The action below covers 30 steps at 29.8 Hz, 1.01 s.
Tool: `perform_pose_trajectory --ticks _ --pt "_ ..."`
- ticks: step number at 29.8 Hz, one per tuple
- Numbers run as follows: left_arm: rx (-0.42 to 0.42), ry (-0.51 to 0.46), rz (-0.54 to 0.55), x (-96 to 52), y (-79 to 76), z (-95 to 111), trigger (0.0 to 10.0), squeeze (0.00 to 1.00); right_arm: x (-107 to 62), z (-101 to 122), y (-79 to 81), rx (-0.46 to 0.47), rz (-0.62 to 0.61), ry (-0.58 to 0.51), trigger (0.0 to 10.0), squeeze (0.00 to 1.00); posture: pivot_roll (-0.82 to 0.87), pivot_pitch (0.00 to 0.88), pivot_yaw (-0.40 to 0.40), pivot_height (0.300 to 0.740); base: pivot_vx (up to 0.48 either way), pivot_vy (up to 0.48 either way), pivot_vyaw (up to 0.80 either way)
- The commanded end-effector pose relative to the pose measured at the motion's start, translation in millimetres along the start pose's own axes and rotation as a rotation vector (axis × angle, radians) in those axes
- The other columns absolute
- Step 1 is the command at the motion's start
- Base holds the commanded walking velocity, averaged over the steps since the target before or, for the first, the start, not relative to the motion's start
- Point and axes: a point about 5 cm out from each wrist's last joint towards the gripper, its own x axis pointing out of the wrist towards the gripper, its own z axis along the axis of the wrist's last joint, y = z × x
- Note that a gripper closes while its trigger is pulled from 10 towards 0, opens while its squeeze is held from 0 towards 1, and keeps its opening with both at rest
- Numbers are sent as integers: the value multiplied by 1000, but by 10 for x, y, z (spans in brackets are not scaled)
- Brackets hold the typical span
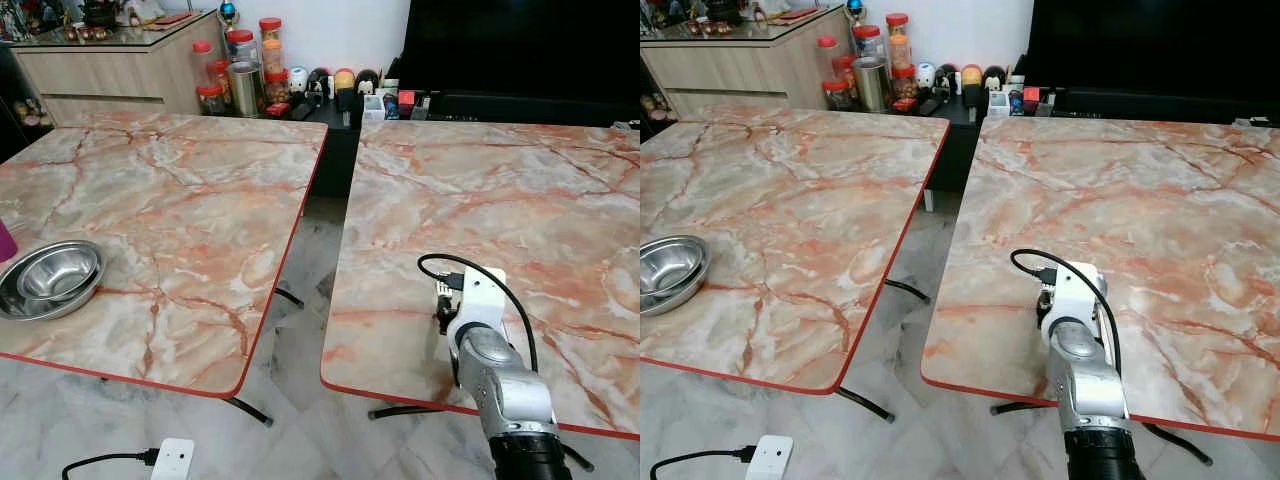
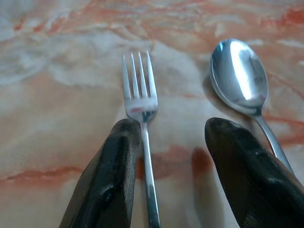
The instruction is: Setting the table
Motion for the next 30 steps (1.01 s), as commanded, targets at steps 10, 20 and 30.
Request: perform_pose_trajectory --ticks 10,20,30 --pt "15 29 -2 -2 18 -36 10000 0 -14 -50 95 22 55 19 10000 0 13 0 19 728 0 0 0" --pt "28 43 -30 -8 -6 -77 10000 0 39 -230 -11 -4 23 73 10000 0 10 0 21 728 0 0 0" --pt "26 52 -40 -9 -10 -83 10000 0 51 -249 13 -4 40 71 0 0 13 0 21 728 0 0 0"
